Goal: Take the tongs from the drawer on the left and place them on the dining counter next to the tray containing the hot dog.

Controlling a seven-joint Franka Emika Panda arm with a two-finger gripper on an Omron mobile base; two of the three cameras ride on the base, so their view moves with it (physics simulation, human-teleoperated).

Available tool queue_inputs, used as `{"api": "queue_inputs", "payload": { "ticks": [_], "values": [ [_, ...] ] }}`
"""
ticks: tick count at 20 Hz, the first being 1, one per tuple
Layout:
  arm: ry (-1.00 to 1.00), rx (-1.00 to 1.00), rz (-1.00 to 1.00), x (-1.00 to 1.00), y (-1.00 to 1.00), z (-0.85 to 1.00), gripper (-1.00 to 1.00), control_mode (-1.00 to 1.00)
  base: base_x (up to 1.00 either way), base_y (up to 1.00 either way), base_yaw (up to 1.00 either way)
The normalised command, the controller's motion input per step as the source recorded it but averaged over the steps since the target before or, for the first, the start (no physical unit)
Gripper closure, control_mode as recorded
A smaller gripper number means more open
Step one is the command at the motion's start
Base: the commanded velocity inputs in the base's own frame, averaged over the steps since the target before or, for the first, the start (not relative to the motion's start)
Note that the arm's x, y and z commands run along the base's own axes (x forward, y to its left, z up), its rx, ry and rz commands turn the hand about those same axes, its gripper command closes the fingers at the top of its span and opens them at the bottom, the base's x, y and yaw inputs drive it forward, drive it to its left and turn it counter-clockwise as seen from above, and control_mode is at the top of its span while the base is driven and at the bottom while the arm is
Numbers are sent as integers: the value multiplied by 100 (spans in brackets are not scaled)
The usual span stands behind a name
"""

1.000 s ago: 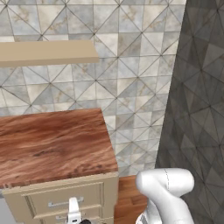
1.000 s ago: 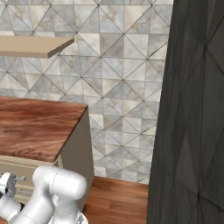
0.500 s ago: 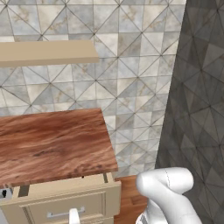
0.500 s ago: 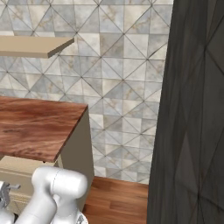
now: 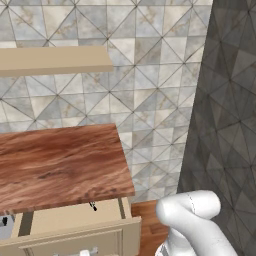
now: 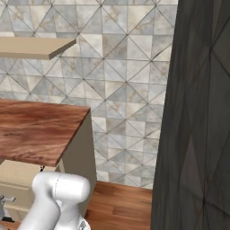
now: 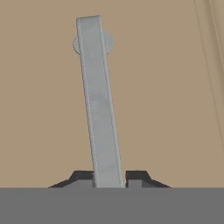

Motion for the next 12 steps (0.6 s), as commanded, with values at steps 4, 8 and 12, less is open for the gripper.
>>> {"api": "queue_inputs", "payload": {
  "ticks": [4,8,12],
  "values": [
    [0,0,0,-39,0,-3,100,-100,0,0,0],
    [0,0,0,-37,0,-4,100,-100,0,0,0],
    [0,0,0,-31,0,-3,100,-100,0,0,0]
  ]
}}
